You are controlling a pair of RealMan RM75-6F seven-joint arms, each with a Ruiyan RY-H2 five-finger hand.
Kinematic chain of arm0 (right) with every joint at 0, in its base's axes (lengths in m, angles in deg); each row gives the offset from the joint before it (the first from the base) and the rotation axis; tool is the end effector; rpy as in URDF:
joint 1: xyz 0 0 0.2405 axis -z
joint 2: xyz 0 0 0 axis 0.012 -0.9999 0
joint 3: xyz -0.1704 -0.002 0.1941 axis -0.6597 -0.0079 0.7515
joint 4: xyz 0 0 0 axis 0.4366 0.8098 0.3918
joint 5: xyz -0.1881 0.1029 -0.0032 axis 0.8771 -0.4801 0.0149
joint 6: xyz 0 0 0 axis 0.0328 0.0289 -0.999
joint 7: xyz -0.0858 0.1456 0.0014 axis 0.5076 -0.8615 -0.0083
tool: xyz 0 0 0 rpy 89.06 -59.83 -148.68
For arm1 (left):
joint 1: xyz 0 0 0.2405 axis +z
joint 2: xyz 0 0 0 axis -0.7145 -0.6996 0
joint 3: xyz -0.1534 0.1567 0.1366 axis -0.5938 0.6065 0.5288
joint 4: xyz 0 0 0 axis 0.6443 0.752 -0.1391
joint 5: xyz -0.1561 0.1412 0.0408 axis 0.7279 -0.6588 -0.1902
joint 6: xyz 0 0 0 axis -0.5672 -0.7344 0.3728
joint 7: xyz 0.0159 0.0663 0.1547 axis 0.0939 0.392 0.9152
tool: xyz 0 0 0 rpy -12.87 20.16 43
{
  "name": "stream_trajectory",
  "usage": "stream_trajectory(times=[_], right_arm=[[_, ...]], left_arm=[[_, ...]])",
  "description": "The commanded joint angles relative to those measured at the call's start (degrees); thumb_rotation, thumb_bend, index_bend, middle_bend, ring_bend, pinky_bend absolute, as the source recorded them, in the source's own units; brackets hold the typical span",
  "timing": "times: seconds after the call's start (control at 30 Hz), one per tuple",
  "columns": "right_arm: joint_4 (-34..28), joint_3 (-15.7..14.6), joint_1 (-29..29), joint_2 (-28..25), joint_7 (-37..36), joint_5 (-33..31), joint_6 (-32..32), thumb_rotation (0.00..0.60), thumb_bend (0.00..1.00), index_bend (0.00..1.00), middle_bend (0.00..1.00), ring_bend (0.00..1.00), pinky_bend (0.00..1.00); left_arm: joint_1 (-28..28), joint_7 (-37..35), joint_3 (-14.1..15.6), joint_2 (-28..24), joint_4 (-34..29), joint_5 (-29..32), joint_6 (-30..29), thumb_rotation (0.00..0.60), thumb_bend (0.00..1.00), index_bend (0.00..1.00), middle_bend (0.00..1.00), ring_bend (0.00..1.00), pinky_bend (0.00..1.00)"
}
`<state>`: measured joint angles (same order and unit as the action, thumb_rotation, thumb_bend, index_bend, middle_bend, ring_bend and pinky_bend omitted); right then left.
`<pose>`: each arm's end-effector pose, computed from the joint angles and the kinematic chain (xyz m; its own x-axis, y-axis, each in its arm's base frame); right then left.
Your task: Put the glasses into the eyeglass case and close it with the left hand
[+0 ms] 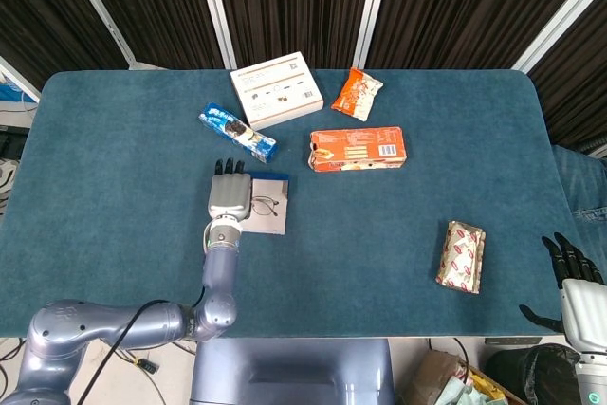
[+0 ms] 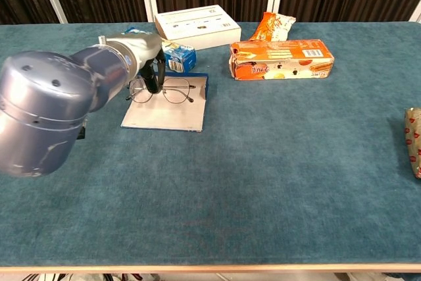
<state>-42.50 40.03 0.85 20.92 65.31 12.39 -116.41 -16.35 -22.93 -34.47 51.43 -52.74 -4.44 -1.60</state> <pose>-0.3232 -0.1798 0.1646 0.3741 -0.0225 0.9271 -0.9174 0.1373 0.3735 -0.0617 0.4110 -0.0862 0.5055 0.3092 0.8055 0.8477 -0.0040 -0.5305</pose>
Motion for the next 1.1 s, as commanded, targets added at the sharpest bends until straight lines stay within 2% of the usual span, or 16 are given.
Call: stream_trajectory(times=[0.03,0.4,1.1], right_arm=[[-0.01,-0.01,-0.01,-0.03,-0.16,0.02,0.06,0.6,0.12,0.07,0.0,0.1,0.16],[-0.14,0.12,0.05,-0.24,-0.75,-0.39,0.16,0.6,0.13,0.07,0.0,0.1,0.16],[-0.28,-0.06,0.13,-0.38,-1.16,-0.08,0.16,0.6,0.13,0.07,0.0,0.1,0.16]], left_arm=[[-1.01,0.17,-0.46,1.35,2.45,0.3,0.85,0.6,0.51,0.6,0.12,0.0,0.0],[-3.72,-0.22,-2.71,6.07,12.49,1.02,3.48,0.6,0.51,0.6,0.12,0.0,0.0],[-5.14,-1.54,-4.51,10.42,20.62,-2.3,4.09,0.6,0.51,0.61,0.12,0.0,0.0]])
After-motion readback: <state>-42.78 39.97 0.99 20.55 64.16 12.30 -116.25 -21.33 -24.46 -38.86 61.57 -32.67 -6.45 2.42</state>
